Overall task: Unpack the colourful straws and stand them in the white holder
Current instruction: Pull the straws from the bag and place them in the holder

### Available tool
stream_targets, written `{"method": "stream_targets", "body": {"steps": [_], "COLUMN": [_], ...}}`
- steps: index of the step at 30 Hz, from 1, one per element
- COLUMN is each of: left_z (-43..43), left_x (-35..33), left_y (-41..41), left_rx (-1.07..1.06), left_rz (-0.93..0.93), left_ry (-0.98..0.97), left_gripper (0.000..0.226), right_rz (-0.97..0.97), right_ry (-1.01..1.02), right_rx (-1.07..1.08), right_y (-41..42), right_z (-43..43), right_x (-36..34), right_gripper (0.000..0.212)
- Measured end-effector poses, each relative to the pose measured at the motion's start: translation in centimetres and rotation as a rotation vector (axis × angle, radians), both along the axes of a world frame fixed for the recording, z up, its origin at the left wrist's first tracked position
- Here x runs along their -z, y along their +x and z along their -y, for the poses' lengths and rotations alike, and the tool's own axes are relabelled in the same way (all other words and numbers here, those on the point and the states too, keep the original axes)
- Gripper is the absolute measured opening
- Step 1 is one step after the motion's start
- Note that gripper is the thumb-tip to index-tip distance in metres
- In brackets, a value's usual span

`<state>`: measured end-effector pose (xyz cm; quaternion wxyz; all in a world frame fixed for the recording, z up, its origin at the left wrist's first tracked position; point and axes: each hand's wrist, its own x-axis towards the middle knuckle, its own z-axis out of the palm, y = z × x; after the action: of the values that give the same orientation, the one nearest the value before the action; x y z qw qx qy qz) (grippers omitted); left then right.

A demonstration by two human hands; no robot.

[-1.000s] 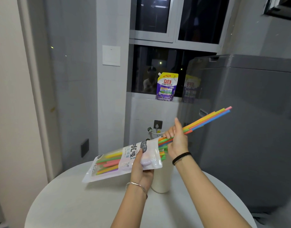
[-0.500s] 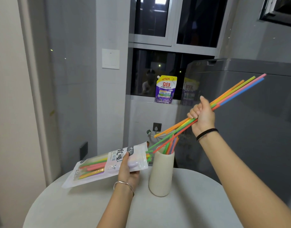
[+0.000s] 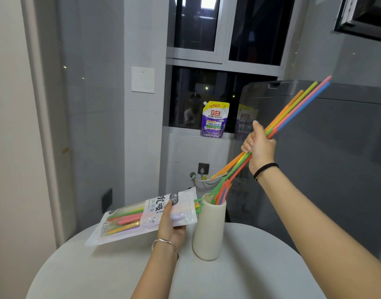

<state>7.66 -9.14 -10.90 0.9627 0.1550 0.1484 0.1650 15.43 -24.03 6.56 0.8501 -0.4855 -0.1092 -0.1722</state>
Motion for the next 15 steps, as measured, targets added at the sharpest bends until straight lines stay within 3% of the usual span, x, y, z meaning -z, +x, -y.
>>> {"method": "stream_targets", "body": {"steps": [15], "left_z": [-0.3], "left_x": [-0.5], "left_y": [0.3], "left_rx": [0.010], "left_rz": [0.002], "left_ry": [0.023], "left_gripper": [0.040], "right_rz": [-0.124], "right_ry": [-0.227], "right_rx": [-0.095], "right_y": [1.6], "right_z": [-4.1], "right_x": [6.3], "right_gripper": [0.039]}}
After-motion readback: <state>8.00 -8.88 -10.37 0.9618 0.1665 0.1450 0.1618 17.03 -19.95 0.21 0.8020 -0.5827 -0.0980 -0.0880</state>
